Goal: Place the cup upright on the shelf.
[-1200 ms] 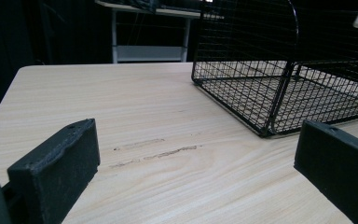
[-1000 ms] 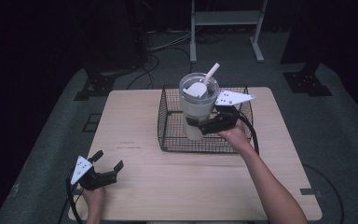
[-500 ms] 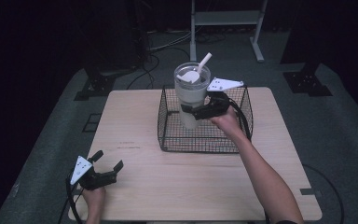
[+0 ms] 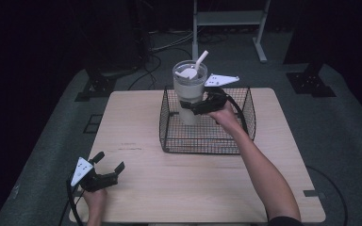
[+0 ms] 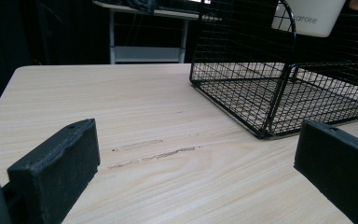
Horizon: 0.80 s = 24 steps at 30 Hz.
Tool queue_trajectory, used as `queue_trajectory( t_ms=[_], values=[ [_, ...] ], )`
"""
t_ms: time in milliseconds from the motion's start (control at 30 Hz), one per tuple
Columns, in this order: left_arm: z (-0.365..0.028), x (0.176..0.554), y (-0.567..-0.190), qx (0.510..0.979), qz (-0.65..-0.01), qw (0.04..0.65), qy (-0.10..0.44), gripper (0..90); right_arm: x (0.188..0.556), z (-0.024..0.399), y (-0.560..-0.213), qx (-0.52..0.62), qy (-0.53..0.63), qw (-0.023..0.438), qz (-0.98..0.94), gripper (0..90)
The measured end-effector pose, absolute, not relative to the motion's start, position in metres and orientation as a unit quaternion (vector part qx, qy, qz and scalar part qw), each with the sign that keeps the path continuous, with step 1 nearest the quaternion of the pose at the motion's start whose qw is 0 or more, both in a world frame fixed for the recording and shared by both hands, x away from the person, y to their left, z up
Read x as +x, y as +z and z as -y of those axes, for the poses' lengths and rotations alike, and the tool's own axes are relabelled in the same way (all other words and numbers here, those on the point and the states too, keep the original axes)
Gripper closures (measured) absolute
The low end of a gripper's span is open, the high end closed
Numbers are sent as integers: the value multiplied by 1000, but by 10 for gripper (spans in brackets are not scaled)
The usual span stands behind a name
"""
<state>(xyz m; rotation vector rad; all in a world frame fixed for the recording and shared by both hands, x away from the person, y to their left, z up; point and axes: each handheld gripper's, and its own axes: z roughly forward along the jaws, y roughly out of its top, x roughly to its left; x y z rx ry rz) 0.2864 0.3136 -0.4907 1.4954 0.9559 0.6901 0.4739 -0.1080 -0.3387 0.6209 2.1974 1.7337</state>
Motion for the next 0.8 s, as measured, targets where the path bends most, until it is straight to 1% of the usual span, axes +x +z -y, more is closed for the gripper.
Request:
queue_trajectory(
  t_ms=[67, 300, 800],
  values=[
    [-314, 286, -491, 641, -408, 580, 295, 0, 477, 106, -342, 212, 599, 139, -760, 93],
    [-314, 287, -491, 641, -407, 579, 296, 0, 492, 102, -361, 196, 593, 119, -772, 92],
    [-314, 286, -491, 643, -400, 584, 293, 0, 510, 94, -390, 192, 573, 92, -791, 92]
  ],
)
